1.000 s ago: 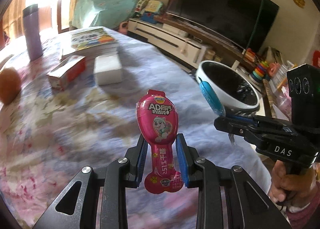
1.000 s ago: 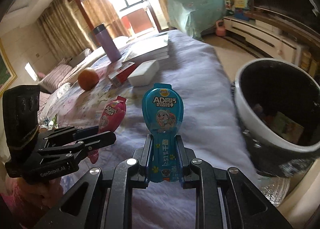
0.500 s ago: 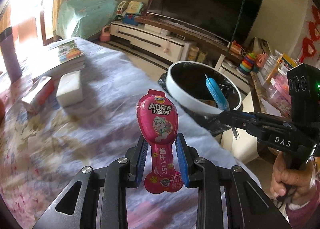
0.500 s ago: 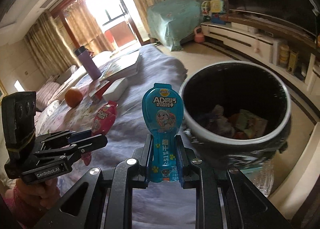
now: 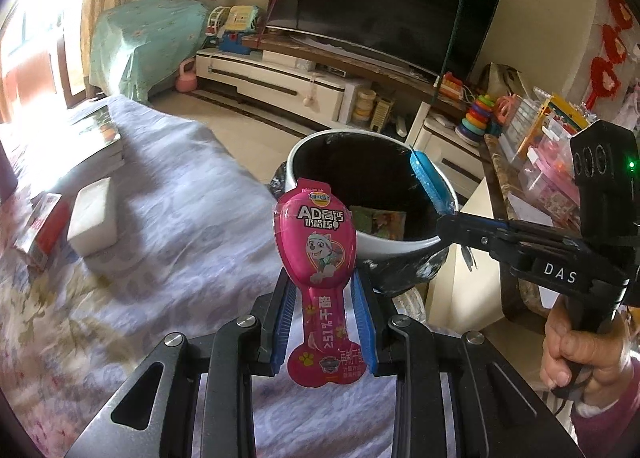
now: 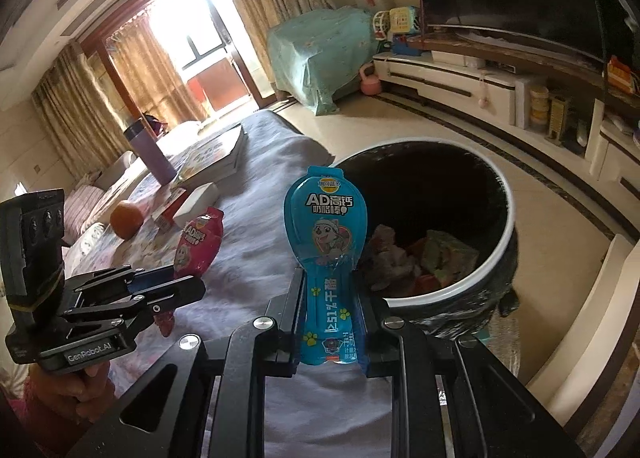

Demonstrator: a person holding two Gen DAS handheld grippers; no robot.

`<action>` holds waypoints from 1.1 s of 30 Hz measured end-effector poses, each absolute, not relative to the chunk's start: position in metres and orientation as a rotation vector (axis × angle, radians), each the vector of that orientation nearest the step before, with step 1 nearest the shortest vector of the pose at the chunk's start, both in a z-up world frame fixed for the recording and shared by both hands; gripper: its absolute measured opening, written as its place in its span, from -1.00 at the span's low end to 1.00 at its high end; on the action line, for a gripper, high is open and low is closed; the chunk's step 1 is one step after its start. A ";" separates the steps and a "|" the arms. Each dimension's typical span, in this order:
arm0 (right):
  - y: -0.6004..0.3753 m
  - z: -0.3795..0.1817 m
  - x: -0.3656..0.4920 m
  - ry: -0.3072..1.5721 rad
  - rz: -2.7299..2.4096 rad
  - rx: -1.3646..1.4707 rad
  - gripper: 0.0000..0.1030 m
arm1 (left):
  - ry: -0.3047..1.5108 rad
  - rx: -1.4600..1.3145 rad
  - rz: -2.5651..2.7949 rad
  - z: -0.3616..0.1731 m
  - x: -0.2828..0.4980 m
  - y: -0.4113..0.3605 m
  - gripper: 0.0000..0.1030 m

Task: Collect trash
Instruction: 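Carry the pink and blue candy toys over the trash bin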

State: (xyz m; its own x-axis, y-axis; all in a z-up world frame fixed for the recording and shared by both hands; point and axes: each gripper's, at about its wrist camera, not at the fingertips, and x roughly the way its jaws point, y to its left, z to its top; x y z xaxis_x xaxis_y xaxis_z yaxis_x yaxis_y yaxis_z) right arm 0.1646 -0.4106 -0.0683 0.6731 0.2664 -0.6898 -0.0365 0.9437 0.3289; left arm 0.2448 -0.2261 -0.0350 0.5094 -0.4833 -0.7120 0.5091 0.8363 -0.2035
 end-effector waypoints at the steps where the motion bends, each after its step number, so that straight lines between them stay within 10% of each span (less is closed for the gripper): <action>1: -0.412 -0.068 0.165 0.816 0.170 0.302 -0.61 | 0.846 0.035 -0.601 -0.034 0.247 -0.230 -0.47; 33: -0.460 -0.071 0.199 0.839 0.113 0.305 -0.61 | 0.848 0.102 -0.637 -0.038 0.299 -0.297 -0.48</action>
